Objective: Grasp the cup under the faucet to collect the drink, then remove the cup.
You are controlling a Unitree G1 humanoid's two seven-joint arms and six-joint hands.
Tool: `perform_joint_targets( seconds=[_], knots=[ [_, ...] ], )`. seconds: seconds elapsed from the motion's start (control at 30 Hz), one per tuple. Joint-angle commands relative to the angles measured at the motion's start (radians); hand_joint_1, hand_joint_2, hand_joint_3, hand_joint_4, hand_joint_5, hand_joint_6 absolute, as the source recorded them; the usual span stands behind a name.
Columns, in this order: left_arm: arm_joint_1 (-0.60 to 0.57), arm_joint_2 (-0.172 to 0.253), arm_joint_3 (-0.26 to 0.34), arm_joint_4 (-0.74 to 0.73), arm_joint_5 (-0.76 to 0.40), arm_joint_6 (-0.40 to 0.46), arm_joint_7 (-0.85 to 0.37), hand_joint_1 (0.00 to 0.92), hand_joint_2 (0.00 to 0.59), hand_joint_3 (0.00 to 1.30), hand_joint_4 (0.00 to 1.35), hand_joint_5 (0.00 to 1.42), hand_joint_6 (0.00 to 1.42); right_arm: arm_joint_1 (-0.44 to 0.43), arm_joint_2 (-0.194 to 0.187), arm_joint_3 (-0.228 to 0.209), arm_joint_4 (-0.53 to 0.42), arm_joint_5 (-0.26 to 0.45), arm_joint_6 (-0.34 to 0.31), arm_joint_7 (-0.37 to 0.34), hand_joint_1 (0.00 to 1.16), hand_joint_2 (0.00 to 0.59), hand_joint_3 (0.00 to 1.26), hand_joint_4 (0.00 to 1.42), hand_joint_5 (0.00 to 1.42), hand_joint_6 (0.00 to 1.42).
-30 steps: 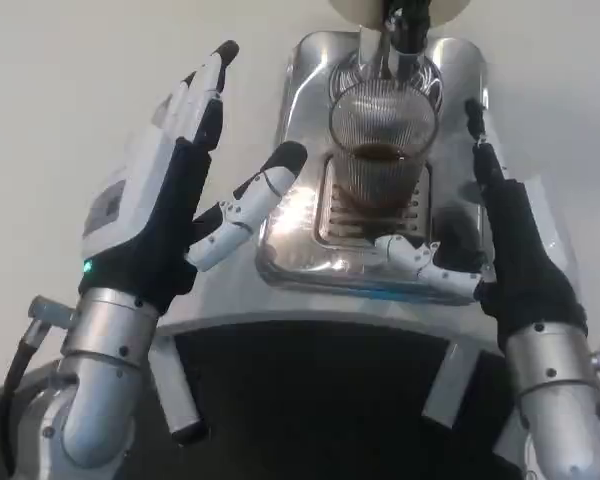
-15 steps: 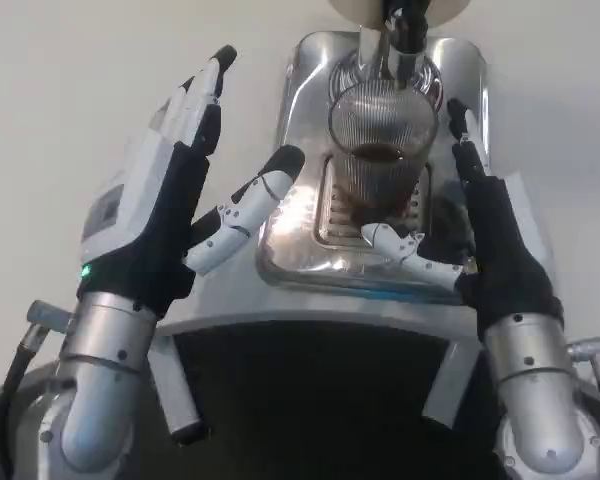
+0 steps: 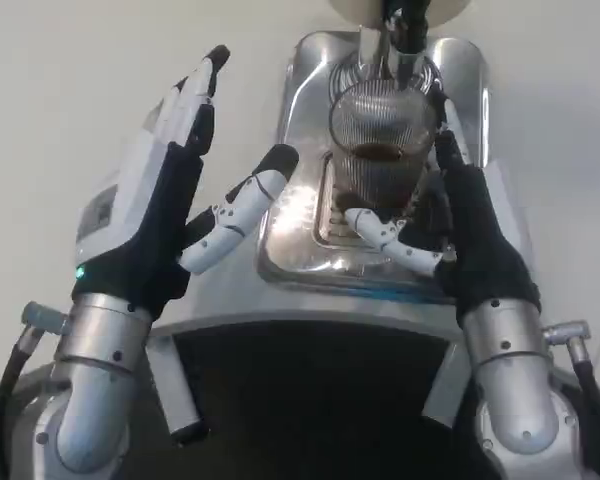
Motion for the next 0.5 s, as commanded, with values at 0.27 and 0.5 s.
perform_joint_targets(
  seconds=[0.27,0.5],
  knots=[
    [0.018,0.016,0.021,-0.005,-0.007,0.008,-0.002,0.0,0.213,0.0,0.0,0.0,0.0,-0.043,0.018,0.004,0.06,0.016,-0.016,-0.029,0.89,0.274,0.02,0.01,0.03,0.14],
    [0.017,0.015,0.028,0.0,-0.007,0.008,-0.002,0.0,0.213,0.0,0.0,0.0,0.0,-0.066,0.021,0.004,0.092,0.02,-0.027,-0.041,0.89,0.274,0.03,0.03,0.05,0.15]
  ],
)
